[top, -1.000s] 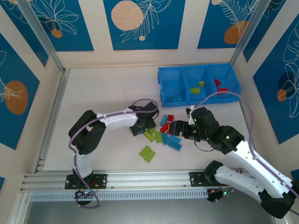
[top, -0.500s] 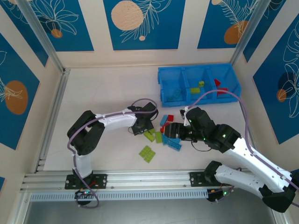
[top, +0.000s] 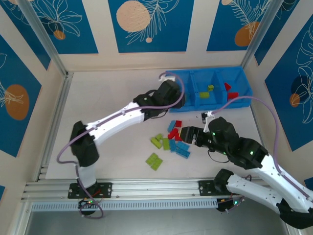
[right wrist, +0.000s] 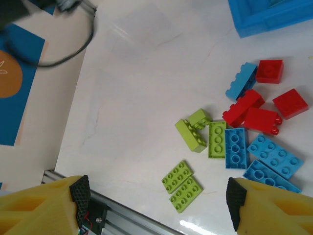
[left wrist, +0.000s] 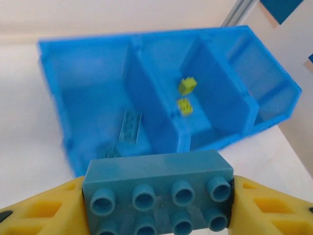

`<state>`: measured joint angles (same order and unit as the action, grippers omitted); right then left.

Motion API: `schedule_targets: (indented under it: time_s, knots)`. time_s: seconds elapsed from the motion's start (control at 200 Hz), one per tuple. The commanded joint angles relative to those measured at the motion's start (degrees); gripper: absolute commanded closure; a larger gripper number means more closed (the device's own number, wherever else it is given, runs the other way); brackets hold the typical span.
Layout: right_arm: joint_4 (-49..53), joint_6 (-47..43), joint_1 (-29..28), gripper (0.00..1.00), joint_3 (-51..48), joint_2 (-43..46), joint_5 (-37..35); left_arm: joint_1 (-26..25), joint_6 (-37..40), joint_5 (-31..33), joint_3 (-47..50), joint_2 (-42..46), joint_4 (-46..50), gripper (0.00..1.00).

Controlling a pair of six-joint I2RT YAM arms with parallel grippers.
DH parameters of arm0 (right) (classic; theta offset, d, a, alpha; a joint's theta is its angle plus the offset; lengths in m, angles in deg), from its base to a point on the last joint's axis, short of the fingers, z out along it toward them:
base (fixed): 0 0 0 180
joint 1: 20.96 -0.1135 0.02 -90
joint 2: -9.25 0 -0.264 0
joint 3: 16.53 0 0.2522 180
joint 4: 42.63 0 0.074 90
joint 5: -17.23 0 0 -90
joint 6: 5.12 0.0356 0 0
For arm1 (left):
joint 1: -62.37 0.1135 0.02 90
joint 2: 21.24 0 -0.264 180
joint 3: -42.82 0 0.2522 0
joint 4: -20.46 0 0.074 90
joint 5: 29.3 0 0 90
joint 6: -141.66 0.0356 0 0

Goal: Sort the legos into containers by color

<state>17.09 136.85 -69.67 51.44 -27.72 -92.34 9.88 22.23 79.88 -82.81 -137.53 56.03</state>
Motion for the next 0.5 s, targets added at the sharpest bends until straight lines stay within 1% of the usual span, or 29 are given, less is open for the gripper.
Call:
schedule_targets:
  time_s: [0.0,0.11,0.175,0.23,0.3,0.345,0.425,0.45,0.495]
  knots:
    - [3.3,1.8,-0.4,0.24,-0.7,1.4,-3.7,2.3,15.2,0.9,-12.2,-11.7,-1.7,0.43]
    - [6.1,2.4,-0.4,0.24,-1.0,3.2,-4.3,4.4,19.2,-0.9,-27.9,-23.7,1.8,0.42]
    - [6.6,2.6,-0.5,0.24,-1.9,4.4,-4.8,5.5,20.0,-2.2,-35.1,-29.2,3.6,0.42]
    - [6.8,2.8,-0.5,0.24,-2.6,5.4,-5.3,6.0,20.7,-3.7,-38.0,-31.8,3.5,0.42]
    - [7.3,2.7,-0.5,0.24,-3.1,6.4,-5.9,6.3,21.1,-4.6,-38.4,-32.8,2.2,0.41]
    - [7.7,2.5,-0.4,0.24,-3.2,6.5,-6.4,6.4,20.9,-5.1,-38.4,-32.9,1.9,0.34]
    - [8.0,2.3,-0.4,0.23,-3.1,6.5,-6.8,6.5,19.9,-6.3,-38.3,-32.1,2.2,0.16]
    - [7.9,2.2,-0.4,0.23,-3.2,6.5,-7.1,6.5,19.6,-7.0,-38.3,-31.6,2.6,0.14]
    - [7.8,2.2,-0.4,0.23,-3.3,6.5,-7.4,6.4,18.7,-8.3,-37.7,-30.2,3.3,0.14]
